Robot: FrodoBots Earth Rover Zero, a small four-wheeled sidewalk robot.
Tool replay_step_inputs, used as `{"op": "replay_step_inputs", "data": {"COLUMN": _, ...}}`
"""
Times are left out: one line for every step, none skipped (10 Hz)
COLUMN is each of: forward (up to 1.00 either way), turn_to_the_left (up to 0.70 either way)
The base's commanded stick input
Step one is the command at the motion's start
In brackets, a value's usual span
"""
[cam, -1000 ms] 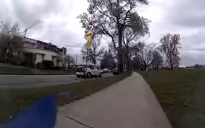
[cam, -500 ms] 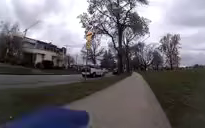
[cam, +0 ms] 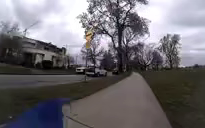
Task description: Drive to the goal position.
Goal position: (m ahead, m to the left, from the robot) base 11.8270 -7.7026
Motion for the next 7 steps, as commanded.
{"op": "replay_step_inputs", "data": {"forward": 0.0, "turn_to_the_left": -0.28}}
{"op": "replay_step_inputs", "data": {"forward": 0.0, "turn_to_the_left": -0.07}}
{"op": "replay_step_inputs", "data": {"forward": 0.0, "turn_to_the_left": 0.0}}
{"op": "replay_step_inputs", "data": {"forward": 0.0, "turn_to_the_left": 0.0}}
{"op": "replay_step_inputs", "data": {"forward": 0.0, "turn_to_the_left": -0.03}}
{"op": "replay_step_inputs", "data": {"forward": 0.0, "turn_to_the_left": -0.98}}
{"op": "replay_step_inputs", "data": {"forward": 0.0, "turn_to_the_left": -0.99}}
